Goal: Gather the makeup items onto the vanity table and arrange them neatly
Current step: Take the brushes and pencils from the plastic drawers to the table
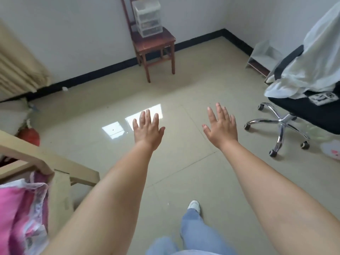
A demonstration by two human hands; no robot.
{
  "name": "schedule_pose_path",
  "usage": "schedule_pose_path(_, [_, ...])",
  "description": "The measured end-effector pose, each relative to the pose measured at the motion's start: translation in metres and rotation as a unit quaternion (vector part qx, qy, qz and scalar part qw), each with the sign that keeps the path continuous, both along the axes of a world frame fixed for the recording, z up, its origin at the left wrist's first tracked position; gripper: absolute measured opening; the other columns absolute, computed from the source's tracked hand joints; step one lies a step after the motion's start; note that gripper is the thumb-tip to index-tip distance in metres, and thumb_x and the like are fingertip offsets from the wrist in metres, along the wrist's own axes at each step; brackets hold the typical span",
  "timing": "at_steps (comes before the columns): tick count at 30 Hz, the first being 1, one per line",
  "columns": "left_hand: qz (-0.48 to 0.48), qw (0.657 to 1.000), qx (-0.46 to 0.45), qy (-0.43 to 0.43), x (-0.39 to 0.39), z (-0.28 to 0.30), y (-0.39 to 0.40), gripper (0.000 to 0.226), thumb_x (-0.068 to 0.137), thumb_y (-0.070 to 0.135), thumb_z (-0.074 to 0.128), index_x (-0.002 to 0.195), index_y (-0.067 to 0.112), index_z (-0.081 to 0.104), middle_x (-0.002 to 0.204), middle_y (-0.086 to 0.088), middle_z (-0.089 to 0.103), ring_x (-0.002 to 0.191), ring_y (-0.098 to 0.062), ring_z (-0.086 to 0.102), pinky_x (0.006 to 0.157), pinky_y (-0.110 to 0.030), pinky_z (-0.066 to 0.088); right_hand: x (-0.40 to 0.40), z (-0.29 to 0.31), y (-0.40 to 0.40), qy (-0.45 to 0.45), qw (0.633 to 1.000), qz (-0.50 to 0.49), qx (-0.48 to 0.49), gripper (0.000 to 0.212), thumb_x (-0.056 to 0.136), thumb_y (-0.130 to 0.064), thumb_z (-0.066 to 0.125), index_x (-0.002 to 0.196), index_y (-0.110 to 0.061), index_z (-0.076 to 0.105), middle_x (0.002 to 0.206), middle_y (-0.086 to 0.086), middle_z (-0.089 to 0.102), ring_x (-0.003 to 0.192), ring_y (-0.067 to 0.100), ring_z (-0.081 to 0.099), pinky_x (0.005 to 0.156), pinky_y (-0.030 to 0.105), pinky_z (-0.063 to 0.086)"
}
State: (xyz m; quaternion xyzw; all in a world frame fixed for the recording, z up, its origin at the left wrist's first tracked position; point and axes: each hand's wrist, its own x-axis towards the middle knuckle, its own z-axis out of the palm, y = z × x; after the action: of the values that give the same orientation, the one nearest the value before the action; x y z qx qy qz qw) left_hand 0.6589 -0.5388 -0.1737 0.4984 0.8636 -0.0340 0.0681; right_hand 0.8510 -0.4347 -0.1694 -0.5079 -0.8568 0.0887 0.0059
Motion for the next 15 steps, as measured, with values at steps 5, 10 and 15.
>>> schedule_pose_path(5, [0.058,0.998,0.008,-0.007,-0.051,0.004,0.067,0.054,0.095,0.043,0.027,0.143,0.02,0.016,0.154,-0.008,0.004,0.142,-0.022,-0.001,0.113,-0.044,0.005,-0.061,-0.001,0.088,-0.002,0.999,0.046,-0.01,0.06,0.093,-0.039,0.037,0.145,-0.021,0.012,0.155,0.009,0.001,0.142,0.025,0.003,0.113,0.043,0.005])
schedule_pose_path(10, [0.116,0.993,-0.004,0.004,-0.118,0.001,0.132,0.055,0.096,0.043,0.025,0.144,0.02,0.012,0.155,-0.008,0.0,0.142,-0.021,-0.004,0.113,-0.044,0.005,-0.144,-0.001,0.162,-0.001,0.993,0.119,-0.018,0.061,0.093,-0.041,0.035,0.145,-0.022,0.009,0.155,0.008,-0.002,0.142,0.024,0.001,0.114,0.042,0.004])
schedule_pose_path(15, [0.142,0.99,0.004,0.018,-0.208,0.001,0.223,0.056,0.096,0.044,0.025,0.144,0.019,0.012,0.154,-0.009,0.0,0.142,-0.024,-0.002,0.113,-0.045,0.007,-0.222,0.003,0.267,-0.009,0.992,0.129,0.007,0.063,0.092,-0.044,0.035,0.145,-0.022,0.008,0.155,0.008,-0.002,0.142,0.024,0.002,0.114,0.042,0.007])
